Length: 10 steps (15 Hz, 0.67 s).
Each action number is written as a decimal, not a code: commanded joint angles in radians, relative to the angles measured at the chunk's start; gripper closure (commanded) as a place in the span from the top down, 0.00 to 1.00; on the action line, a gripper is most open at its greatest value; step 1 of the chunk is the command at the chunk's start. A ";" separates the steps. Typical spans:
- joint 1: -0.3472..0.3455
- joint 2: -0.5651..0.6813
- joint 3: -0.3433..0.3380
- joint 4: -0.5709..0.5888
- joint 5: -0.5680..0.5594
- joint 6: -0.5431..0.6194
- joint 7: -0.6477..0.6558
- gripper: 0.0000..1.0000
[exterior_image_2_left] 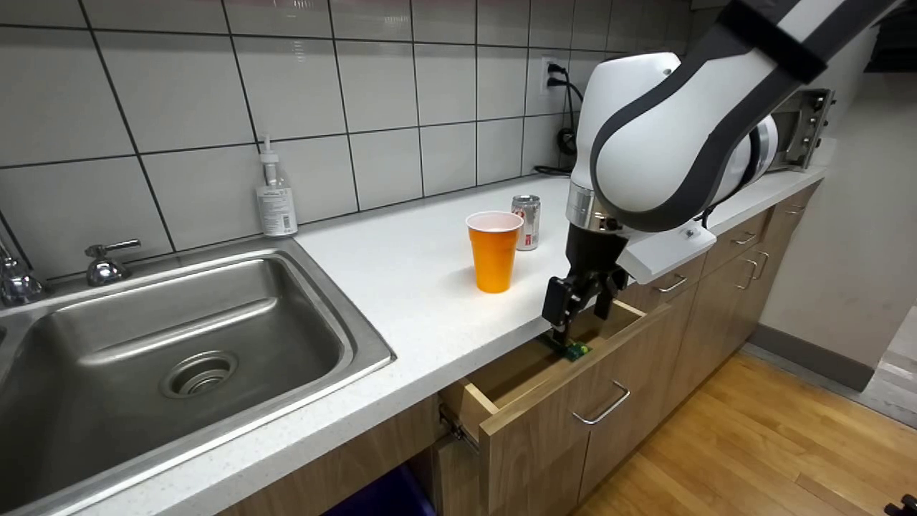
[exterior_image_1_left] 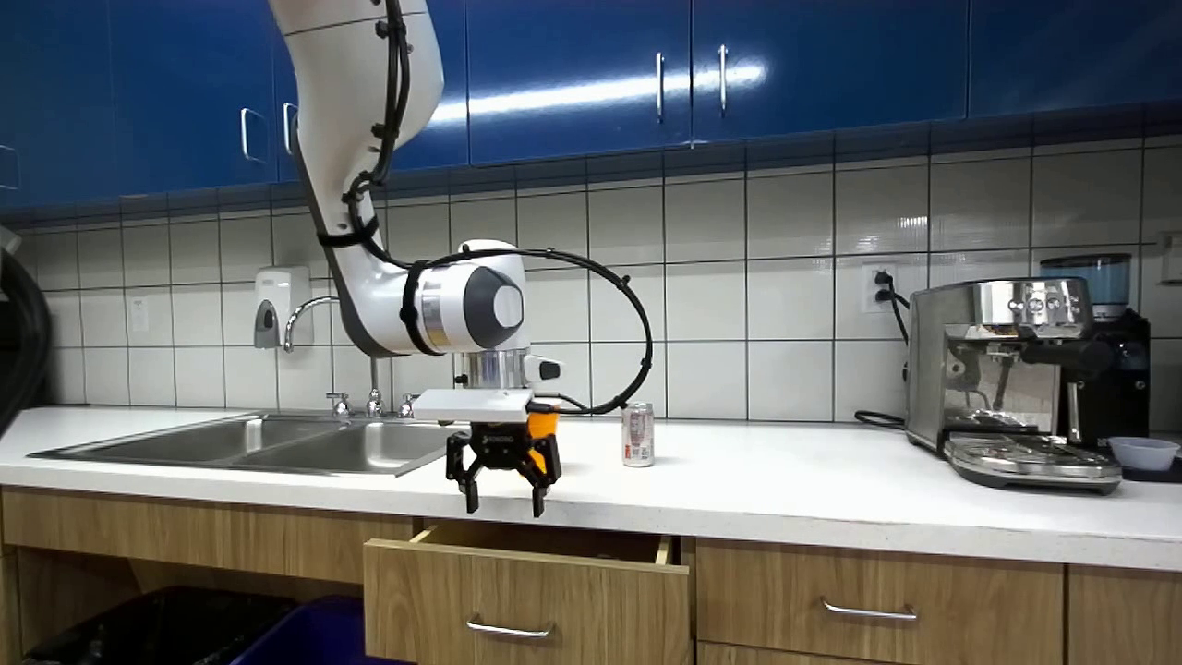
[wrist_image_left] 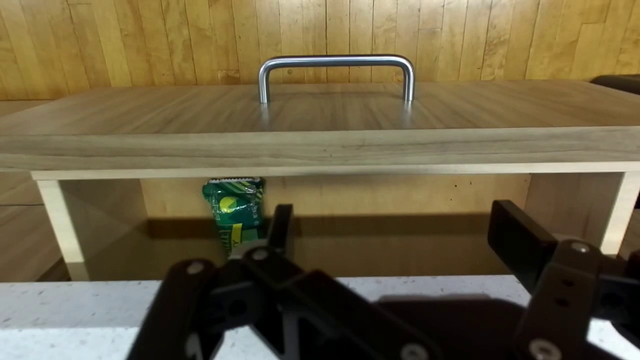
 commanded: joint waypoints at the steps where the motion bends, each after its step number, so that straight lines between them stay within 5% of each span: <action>1: -0.005 -0.001 0.005 0.001 -0.002 -0.003 0.002 1.00; 10: -0.012 0.031 0.000 0.010 -0.003 0.019 -0.007 1.00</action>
